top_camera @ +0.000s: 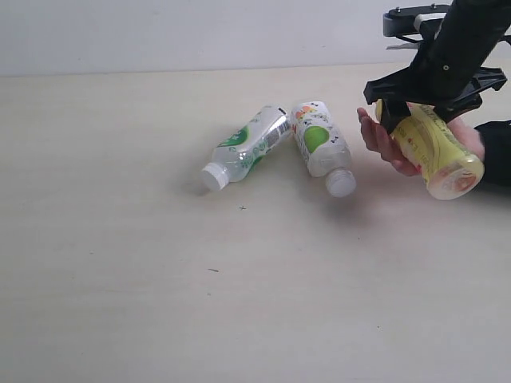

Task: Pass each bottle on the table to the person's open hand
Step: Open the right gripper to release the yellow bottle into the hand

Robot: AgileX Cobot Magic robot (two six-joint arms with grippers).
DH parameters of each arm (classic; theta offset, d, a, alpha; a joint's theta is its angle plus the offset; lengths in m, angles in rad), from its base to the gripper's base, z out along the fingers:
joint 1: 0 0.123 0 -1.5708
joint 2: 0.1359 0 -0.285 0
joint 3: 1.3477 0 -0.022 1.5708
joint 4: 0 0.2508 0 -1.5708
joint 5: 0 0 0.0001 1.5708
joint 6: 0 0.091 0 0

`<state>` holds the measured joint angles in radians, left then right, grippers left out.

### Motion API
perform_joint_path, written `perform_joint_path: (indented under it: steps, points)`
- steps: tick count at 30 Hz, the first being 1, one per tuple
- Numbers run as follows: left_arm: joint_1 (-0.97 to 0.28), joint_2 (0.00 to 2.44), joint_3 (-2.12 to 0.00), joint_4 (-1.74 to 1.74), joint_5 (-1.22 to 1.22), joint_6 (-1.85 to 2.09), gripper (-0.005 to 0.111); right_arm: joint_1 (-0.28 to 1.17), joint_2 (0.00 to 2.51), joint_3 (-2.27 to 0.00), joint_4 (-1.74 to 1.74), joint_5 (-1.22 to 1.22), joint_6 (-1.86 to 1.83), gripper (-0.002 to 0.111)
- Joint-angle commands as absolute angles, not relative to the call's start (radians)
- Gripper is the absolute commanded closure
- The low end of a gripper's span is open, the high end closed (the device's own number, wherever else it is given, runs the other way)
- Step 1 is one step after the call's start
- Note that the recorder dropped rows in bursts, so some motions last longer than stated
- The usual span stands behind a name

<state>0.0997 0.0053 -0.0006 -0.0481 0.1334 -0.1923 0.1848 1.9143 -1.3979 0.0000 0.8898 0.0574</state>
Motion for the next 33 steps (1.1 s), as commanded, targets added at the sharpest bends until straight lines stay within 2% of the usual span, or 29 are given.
perform_joint_path:
  steps: [1,9,19,27,33]
  points:
    - [0.096,0.0,0.0,-0.051,0.132,-0.191,0.107,0.181,1.91,-1.403,-0.008,0.876,0.047,0.067]
    - [0.096,0.0,0.0,-0.051,0.132,-0.191,0.107,0.181,1.909,-1.403,-0.008,0.885,0.047,0.041]
    - [0.096,0.0,0.0,-0.051,0.132,-0.191,0.107,0.181,1.909,-1.403,-0.01,0.864,0.054,0.04]
    - [0.096,0.0,0.0,-0.051,0.132,-0.191,0.107,0.181,1.907,-1.403,-0.044,0.846,0.049,0.024]
    - [0.096,0.0,0.0,-0.051,0.132,-0.191,0.107,0.181,1.856,-1.403,-0.074,0.802,0.037,0.017]
